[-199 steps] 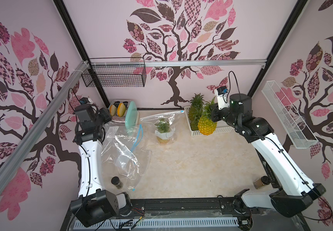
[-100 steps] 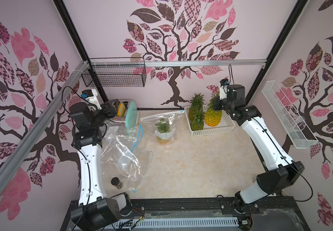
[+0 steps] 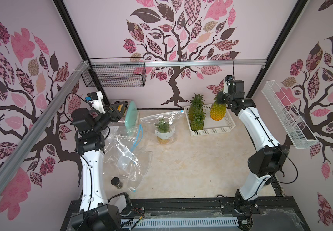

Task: Open the zip-top bag and take out the pineapple
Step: Place the pineapple in the basket.

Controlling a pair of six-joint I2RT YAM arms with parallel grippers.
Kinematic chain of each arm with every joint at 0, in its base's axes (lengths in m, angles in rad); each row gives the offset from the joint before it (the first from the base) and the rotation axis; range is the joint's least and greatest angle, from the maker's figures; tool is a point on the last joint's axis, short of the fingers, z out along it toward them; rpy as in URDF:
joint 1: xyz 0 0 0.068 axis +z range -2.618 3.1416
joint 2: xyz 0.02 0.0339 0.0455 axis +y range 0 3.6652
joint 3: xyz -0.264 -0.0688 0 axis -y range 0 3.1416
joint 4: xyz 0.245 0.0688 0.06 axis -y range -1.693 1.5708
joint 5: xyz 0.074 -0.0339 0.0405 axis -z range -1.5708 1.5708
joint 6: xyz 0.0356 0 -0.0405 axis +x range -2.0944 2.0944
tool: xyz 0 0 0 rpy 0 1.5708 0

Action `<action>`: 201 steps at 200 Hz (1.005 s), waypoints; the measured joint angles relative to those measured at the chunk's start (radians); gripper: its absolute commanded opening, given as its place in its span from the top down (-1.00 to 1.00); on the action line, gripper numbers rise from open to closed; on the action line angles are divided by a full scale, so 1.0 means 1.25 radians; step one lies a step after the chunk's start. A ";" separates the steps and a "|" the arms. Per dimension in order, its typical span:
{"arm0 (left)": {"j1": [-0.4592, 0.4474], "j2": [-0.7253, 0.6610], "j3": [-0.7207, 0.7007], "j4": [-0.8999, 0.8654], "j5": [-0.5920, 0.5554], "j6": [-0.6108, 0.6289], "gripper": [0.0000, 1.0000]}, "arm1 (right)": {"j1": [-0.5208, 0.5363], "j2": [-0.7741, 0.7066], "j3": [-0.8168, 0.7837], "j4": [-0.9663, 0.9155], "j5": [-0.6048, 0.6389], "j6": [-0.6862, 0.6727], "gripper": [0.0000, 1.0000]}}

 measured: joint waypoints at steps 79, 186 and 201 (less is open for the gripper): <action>-0.057 -0.074 -0.065 0.026 0.005 0.018 -0.12 | -0.025 0.175 0.052 0.090 -0.038 0.016 1.00; -0.067 -0.083 -0.108 0.032 0.004 0.041 -0.12 | -0.024 0.263 0.025 0.302 -0.048 0.014 1.00; -0.067 -0.084 -0.109 0.032 0.004 0.041 -0.12 | -0.024 0.273 0.025 0.324 -0.049 0.015 1.00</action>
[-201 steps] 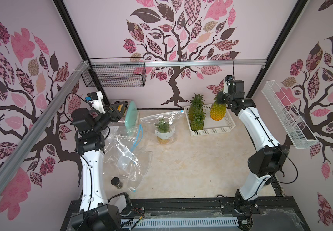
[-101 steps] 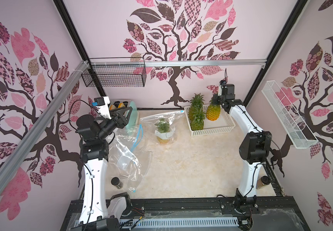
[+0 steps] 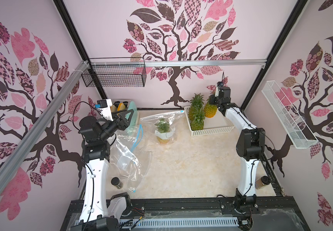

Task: Open the zip-top bag and take out the pineapple
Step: Place the pineapple in the basket.

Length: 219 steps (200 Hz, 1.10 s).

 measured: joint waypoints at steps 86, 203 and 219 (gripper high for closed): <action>0.000 -0.016 -0.018 0.006 0.000 0.001 -0.12 | 0.000 0.079 0.005 0.064 -0.004 -0.003 1.00; -0.007 -0.011 -0.041 0.041 0.001 -0.007 -0.13 | 0.000 0.144 0.087 0.082 -0.016 -0.007 0.31; -0.011 -0.004 -0.041 0.042 0.003 -0.011 -0.16 | 0.000 0.142 0.078 0.101 -0.022 -0.007 0.17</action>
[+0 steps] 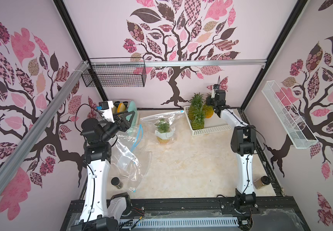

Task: Open the zip-top bag and take out the pineapple
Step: Place the pineapple in the basket, then pick up the zipper food storage bag at the center of the board.

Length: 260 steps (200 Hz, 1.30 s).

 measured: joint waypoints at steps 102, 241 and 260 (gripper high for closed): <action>-0.097 0.117 0.082 -0.032 0.024 -0.024 -0.23 | -0.001 -0.288 -0.197 0.012 0.025 0.005 -0.18; -0.411 0.265 0.336 -0.403 -0.357 -0.053 -0.27 | 0.017 -0.857 -0.607 -0.197 -0.048 0.103 -0.28; -0.441 0.299 0.349 -0.429 -0.402 -0.087 -0.28 | 0.028 -0.866 -0.622 -0.223 -0.056 0.105 -0.28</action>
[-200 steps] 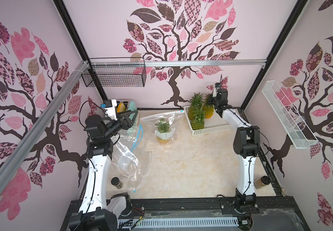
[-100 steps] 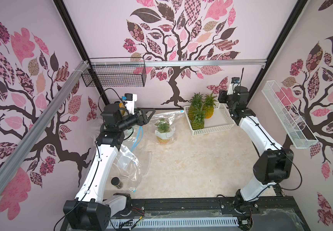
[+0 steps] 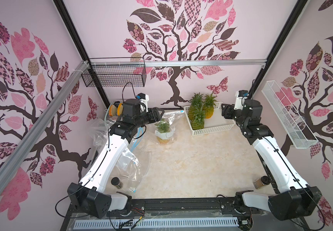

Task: Open the zip-top bag and take out the pineapple
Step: Pick up the zipper food storage bag at the center of the board.

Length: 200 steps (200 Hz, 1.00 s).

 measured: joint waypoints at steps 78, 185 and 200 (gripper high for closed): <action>-0.070 0.339 0.585 -0.388 -0.113 0.355 -0.41 | 0.003 -0.007 -0.091 -0.060 -0.037 0.005 -0.28; -0.051 0.363 0.388 -0.482 -0.149 0.689 -0.37 | 0.003 -0.025 -0.091 -0.059 -0.090 0.009 -0.28; -0.037 0.367 0.388 -0.466 -0.149 0.698 -0.33 | 0.003 -0.023 -0.091 -0.057 -0.093 0.011 -0.28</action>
